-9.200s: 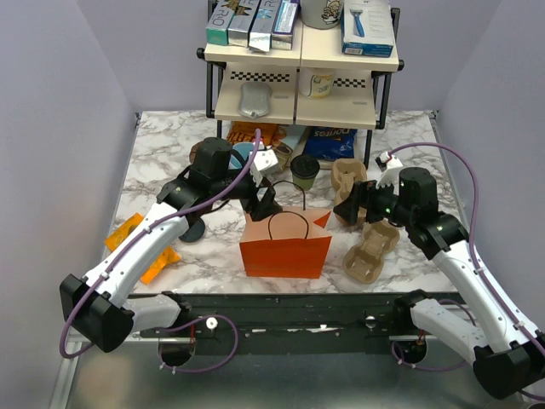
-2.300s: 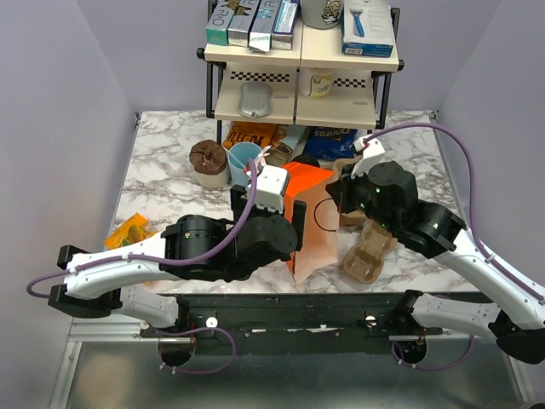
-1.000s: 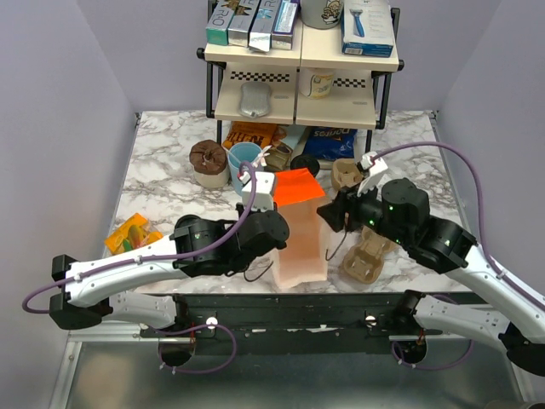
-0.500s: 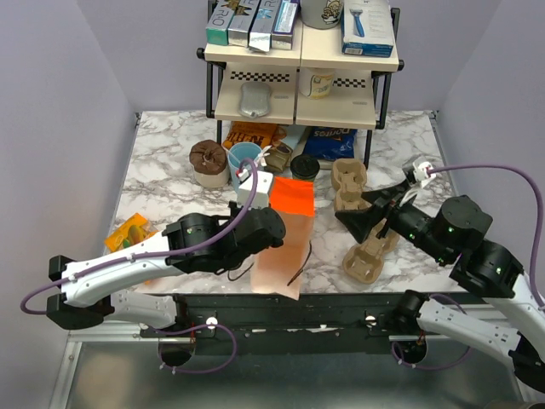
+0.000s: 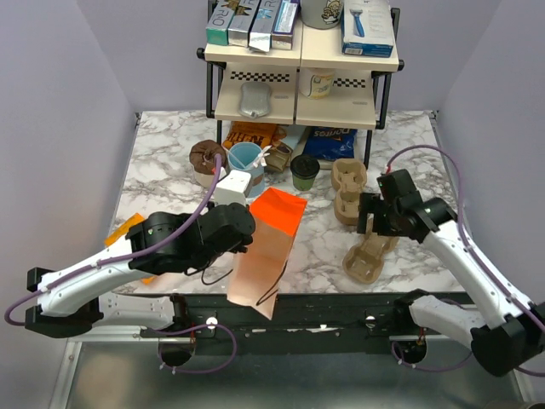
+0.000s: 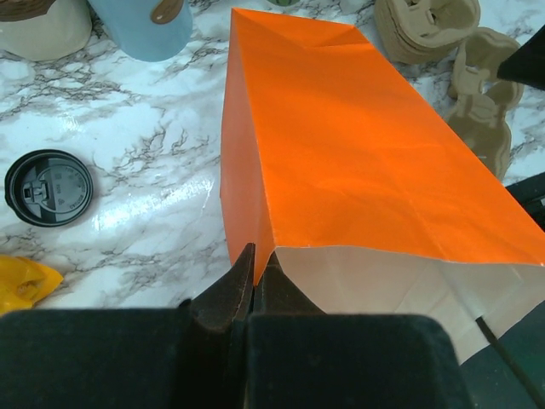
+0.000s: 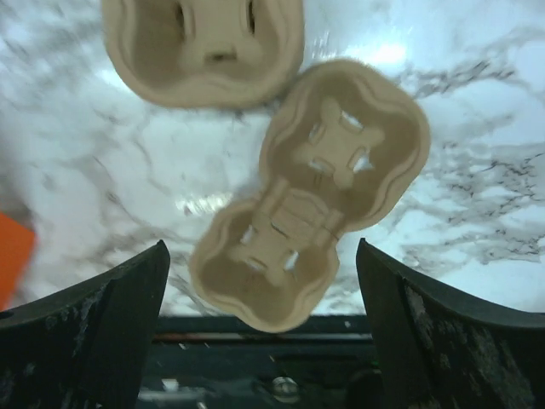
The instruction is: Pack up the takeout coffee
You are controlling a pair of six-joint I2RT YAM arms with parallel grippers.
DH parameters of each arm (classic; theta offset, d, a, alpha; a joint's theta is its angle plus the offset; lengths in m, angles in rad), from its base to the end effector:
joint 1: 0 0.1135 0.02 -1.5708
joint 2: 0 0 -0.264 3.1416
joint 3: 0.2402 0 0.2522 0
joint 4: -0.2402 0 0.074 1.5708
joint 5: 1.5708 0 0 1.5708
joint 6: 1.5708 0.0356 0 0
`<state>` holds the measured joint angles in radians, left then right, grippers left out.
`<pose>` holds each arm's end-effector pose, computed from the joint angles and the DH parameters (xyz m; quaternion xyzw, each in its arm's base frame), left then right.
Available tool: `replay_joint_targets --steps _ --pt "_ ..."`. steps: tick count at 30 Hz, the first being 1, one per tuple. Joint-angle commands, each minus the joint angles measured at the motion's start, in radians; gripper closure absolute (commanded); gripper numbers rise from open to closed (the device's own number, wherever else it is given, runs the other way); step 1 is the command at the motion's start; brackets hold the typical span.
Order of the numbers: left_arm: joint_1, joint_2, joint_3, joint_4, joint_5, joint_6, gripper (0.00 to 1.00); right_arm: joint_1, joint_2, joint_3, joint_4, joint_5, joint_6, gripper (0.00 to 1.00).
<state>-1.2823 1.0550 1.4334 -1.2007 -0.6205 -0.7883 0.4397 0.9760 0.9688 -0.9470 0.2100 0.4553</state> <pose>0.0669 -0.1526 0.4140 0.1085 0.8867 -0.1544 0.4220 0.1664 0.0701 0.3016 0.0392 0.9473 0.0405 0.3153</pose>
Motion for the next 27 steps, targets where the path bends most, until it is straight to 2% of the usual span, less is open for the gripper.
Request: replay_joint_targets --steps 1,3,4,5,6,7,8,10,14,17,27 --pt "0.012 -0.018 0.024 -0.050 0.044 0.026 1.00 -0.039 0.114 0.057 -0.012 -0.292 -0.267 0.00" --pt "0.014 -0.021 0.012 -0.031 0.053 0.037 1.00 -0.029 0.127 0.082 0.069 -0.262 -0.476 0.00" --pt "0.015 -0.021 0.010 -0.025 0.056 0.037 1.00 -0.027 0.130 0.074 0.103 -0.171 -0.503 0.00" --pt "0.017 -0.024 0.007 -0.016 0.059 0.049 1.00 -0.029 0.121 0.059 0.160 -0.005 -0.594 0.00" --pt "0.020 -0.024 0.005 0.006 0.065 0.053 1.00 -0.027 0.106 0.045 0.187 0.009 -0.634 0.00" --pt "0.021 -0.018 0.013 0.004 0.070 0.054 1.00 -0.027 0.084 0.001 0.209 -0.036 -0.715 0.00" --pt "0.021 -0.009 0.022 0.000 0.085 0.057 1.00 -0.027 0.019 -0.028 0.200 -0.239 -0.923 0.01" --pt "0.023 -0.012 0.024 0.007 0.082 0.058 1.00 -0.027 -0.061 -0.159 0.194 -0.314 -1.045 0.02" --pt "0.028 -0.007 0.033 0.041 0.088 0.050 1.00 -0.030 -0.192 -0.226 0.108 -0.352 -1.034 0.01" --pt "0.029 -0.001 0.018 0.085 0.096 0.072 1.00 -0.032 -0.229 -0.306 0.170 -0.330 -1.041 0.00" --pt "0.029 0.014 0.036 0.069 0.082 0.087 1.00 -0.116 0.024 -0.325 0.226 -0.415 -1.109 0.01"
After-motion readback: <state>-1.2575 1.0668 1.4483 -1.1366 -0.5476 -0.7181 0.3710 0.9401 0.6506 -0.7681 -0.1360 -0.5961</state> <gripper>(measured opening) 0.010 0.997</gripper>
